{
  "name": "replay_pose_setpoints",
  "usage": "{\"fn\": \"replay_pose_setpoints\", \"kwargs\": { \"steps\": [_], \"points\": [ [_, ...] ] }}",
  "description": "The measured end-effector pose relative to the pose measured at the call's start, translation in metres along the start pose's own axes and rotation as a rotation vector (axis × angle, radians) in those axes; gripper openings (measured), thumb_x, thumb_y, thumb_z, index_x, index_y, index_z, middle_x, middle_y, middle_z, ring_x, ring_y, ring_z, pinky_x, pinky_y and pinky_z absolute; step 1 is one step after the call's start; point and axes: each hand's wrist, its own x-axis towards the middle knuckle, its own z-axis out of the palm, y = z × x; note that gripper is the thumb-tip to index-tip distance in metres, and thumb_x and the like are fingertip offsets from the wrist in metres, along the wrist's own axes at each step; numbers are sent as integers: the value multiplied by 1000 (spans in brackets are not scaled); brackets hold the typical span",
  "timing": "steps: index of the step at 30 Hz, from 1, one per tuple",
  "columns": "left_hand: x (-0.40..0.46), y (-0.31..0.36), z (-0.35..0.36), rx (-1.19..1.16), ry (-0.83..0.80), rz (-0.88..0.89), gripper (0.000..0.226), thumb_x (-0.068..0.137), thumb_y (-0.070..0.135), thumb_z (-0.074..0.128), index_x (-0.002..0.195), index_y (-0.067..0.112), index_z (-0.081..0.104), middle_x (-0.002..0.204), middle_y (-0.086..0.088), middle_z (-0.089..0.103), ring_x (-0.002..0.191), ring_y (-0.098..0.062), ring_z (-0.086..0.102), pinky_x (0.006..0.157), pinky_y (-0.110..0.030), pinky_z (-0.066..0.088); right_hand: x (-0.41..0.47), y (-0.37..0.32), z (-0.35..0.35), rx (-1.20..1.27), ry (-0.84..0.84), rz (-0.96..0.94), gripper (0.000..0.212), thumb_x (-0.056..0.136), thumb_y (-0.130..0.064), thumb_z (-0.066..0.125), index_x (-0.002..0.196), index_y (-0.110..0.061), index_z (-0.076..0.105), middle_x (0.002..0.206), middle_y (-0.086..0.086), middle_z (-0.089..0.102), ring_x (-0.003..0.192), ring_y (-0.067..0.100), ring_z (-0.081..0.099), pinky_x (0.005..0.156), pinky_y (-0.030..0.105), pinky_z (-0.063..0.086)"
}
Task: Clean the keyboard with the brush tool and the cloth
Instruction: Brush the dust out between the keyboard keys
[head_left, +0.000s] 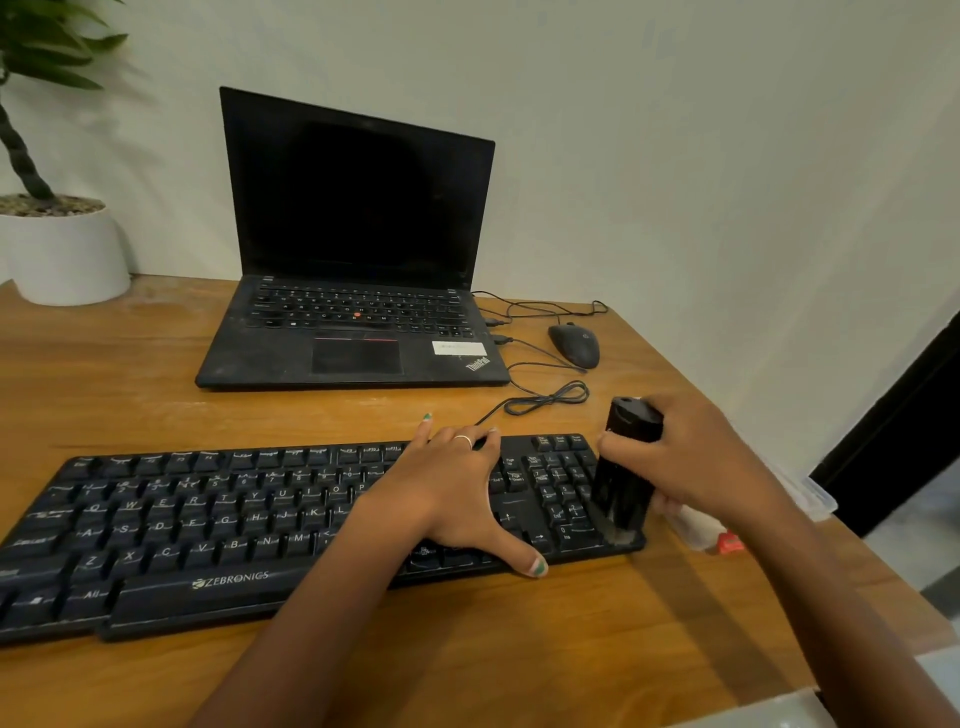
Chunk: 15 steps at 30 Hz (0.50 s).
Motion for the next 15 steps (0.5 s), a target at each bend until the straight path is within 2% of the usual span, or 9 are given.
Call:
{"fn": "replay_pose_setpoints", "kwargs": {
  "steps": [2, 4, 6, 8, 10, 11, 15],
  "points": [
    [0, 0, 0, 0, 2, 1, 130, 63, 84, 59, 155, 15, -3, 163, -1, -4, 149, -20, -5, 115, -44, -16, 0, 1, -6, 47, -8, 6, 21, 80, -33, 65, 80, -13, 60, 63, 2, 65, 44, 10, 59, 42, 25, 48],
    [1, 0, 0, 4, 0, 2, 130, 63, 84, 59, 155, 15, -3, 163, -2, -4, 149, -20, -5, 115, -45, -16, -4, 2, 6, 30, 182, -49, 20, 81, -34, 65, 78, -15, 60, 66, -1, 62, 57, 10, 59, 50, 26, 50],
    [1, 0, 0, 4, -1, 1, 130, 63, 84, 58, 155, 15, -3, 163, -2, -3, 149, -20, -4, 115, -45, -15, -12, -1, 19, 6, 288, -83, 20, 82, -34, 65, 72, -18, 57, 65, -5, 57, 62, 7, 54, 50, 15, 42],
    [1, -1, 1, 2, 1, -1, 131, 62, 84, 59, 155, 15, -3, 163, -2, -3, 149, -20, -4, 115, -45, -16, -14, -1, 15, -33, 191, -59, 19, 82, -32, 65, 72, -18, 56, 65, -7, 56, 62, 6, 53, 47, 13, 39],
    [1, -1, 1, 7, 2, 1, 131, 62, 85, 58, 155, 15, -2, 163, -2, -2, 149, -19, -4, 115, -45, -16, -13, 0, -1, -32, 14, -22, 17, 81, -33, 65, 75, -18, 59, 68, -5, 61, 61, 8, 59, 48, 15, 44],
    [1, -1, 1, 9, 2, 2, 131, 62, 85, 58, 155, 15, -2, 163, -2, -3, 149, -20, -4, 115, -45, -16, -13, 0, -6, -9, -4, -18, 17, 80, -34, 66, 78, -18, 60, 69, -4, 63, 61, 10, 61, 47, 18, 47],
    [1, -1, 0, 13, -4, -2, 131, 62, 85, 58, 155, 15, -2, 163, -2, -3, 149, -20, -4, 115, -45, -15, -21, -1, 9, 23, 280, -94, 19, 81, -31, 66, 70, -22, 54, 66, -8, 56, 62, 3, 52, 51, 10, 41]
  ]
}}
